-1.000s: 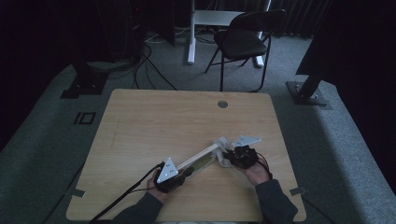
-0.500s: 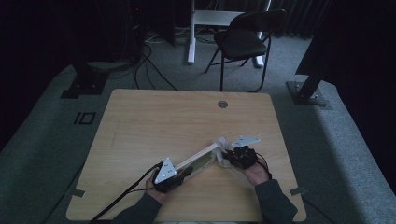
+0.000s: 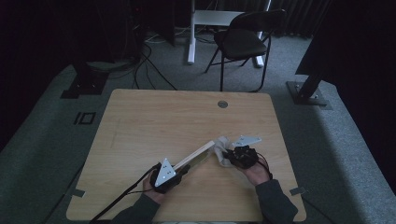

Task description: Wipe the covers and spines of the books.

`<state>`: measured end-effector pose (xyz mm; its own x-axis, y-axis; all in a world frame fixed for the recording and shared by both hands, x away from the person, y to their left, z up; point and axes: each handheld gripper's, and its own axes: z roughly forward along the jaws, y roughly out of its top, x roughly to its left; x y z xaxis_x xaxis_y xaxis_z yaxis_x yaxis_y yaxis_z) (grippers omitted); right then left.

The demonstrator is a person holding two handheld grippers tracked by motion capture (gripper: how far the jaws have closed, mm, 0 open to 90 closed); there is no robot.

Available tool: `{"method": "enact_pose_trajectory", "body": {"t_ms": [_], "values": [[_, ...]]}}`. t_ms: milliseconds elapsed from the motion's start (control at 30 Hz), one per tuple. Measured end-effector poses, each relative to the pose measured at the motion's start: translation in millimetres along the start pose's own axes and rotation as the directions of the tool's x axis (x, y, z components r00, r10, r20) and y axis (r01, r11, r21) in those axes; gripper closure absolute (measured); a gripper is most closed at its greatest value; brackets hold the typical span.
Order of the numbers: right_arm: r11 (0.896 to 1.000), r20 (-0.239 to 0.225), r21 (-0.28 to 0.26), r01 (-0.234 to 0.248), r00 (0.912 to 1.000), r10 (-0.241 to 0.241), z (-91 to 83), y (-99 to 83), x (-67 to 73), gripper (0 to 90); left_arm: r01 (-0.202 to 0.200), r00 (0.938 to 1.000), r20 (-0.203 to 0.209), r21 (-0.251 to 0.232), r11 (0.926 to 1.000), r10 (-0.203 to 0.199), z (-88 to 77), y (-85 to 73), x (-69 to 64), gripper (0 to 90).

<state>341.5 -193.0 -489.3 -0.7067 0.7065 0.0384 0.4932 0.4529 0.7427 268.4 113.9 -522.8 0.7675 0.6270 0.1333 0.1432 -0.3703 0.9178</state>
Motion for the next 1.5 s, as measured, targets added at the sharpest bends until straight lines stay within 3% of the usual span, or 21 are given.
{"method": "enact_pose_trajectory", "body": {"t_ms": [433,833,1200,1500], "values": [[1.0,0.005,-0.008,0.003,1.0,-0.003,-1.7,0.9,0.2,82.1,-0.048,0.9964,-0.07,0.007,0.9988,0.048,-5.0,2.3,0.9,78.8],[1.0,0.008,-0.019,0.006,1.0,-0.006,-4.3,2.1,1.0,82.1,-0.114,0.9843,-0.132,0.029,0.993,0.117,-6.8,3.3,-2.4,78.8],[0.999,0.007,-0.029,0.016,0.9998,-0.016,-6.0,3.5,2.4,82.1,-0.19,0.9597,-0.201,0.055,0.9803,0.197,-6.6,3.6,-8.4,78.8],[0.999,0.015,-0.041,0.016,0.9998,-0.015,-8.4,4.4,3.0,82.1,-0.223,0.947,-0.22,0.077,0.9718,0.235,-6.4,3.6,-10.4,78.8]]}}
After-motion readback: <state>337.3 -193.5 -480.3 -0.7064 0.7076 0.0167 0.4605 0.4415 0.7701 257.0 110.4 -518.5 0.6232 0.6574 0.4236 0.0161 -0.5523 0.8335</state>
